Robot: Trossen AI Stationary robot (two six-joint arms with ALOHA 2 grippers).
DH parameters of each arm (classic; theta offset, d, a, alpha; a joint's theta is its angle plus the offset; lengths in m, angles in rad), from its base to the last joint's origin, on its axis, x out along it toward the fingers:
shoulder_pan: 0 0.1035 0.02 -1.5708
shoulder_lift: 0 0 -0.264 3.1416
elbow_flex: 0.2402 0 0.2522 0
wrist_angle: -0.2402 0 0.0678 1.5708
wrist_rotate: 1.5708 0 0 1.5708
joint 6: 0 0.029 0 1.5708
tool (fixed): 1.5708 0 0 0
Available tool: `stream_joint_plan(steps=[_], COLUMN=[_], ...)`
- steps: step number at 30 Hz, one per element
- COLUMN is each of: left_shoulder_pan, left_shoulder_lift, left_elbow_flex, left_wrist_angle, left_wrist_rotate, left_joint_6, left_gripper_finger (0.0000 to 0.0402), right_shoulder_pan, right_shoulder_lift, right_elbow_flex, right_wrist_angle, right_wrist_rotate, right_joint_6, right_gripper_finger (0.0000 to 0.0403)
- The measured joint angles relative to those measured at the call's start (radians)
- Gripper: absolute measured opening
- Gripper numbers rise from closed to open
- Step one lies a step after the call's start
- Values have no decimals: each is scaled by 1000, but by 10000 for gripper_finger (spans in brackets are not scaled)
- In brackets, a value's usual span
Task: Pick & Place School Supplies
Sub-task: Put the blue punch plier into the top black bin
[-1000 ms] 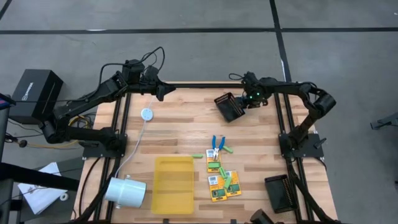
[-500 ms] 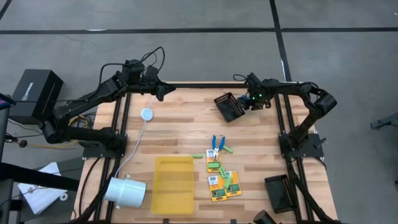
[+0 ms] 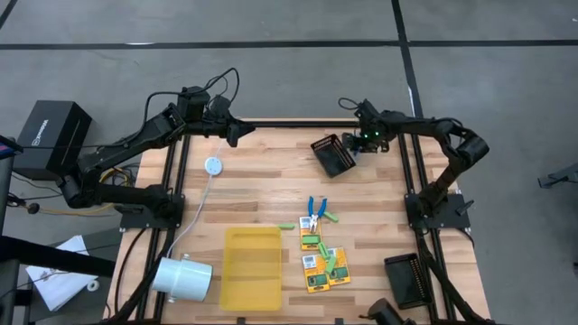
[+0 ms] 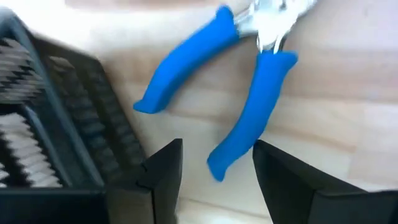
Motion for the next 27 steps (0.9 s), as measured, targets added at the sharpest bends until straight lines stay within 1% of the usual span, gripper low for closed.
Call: stream_joint_plan(steps=[5,10,18,23,27], left_shoulder_pan=[3,24,60,62,62], left_shoulder_lift=[0,0,0,0,-1], left_elbow_flex=[0,0,0,0,-28], left_wrist_angle=[-2,-2,-3,-5,-4], left_wrist_rotate=[1,21,51,53,54], left_joint_6=[13,17,17,42,42], left_gripper_finger=[121,121,121,121,121], right_shoulder_pan=[-23,-44,-40,-30,-16], right_shoulder_lift=[0,0,0,28,79], right_elbow_flex=[-2,-4,-4,6,49], right_wrist_angle=[-48,-47,-44,-50,-92], right_wrist_rotate=[34,34,31,35,45], right_joint_6=[-8,-8,-3,2,4], right_gripper_finger=[170,153,128,127,129])
